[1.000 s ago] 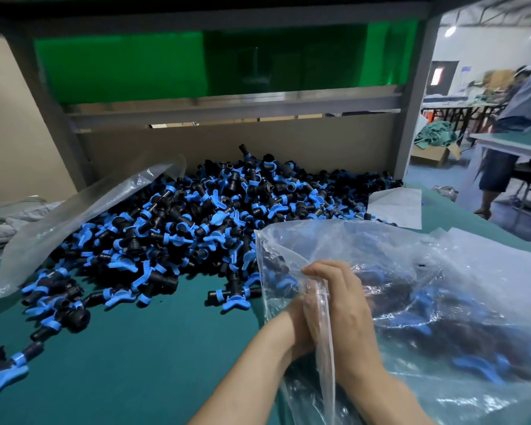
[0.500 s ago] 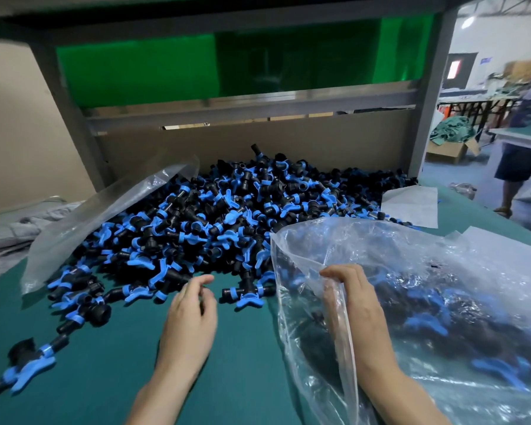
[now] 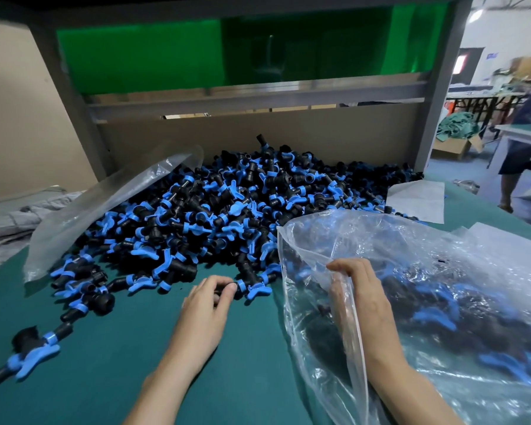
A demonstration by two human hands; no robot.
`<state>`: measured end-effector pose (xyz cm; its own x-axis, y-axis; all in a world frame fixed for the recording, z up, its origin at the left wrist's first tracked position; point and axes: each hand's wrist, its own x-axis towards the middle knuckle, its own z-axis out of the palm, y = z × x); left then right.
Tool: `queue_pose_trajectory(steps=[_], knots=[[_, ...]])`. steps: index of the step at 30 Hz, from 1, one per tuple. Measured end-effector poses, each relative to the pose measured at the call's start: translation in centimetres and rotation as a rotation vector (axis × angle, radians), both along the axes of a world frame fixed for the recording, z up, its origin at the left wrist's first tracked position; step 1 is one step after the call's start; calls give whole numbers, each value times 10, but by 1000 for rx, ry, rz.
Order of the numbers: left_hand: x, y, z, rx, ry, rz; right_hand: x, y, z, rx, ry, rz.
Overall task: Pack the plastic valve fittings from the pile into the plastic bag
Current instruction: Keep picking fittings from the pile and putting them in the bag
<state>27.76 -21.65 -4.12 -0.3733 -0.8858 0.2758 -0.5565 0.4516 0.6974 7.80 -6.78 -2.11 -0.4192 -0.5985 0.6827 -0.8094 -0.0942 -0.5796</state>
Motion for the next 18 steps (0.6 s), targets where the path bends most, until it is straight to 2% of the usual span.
queue_pose_trajectory(steps=[4, 6, 13, 18], knots=[[-3, 6, 10, 184, 429, 6, 2, 2, 1, 2, -5, -10], [-5, 9, 13, 231, 579, 12, 3, 2, 2, 2, -8, -14], [-16, 14, 16, 499, 867, 4, 5, 5, 6, 14, -29, 6], [-18, 14, 17, 561, 945, -6, 5, 4, 6, 11, -29, 4]])
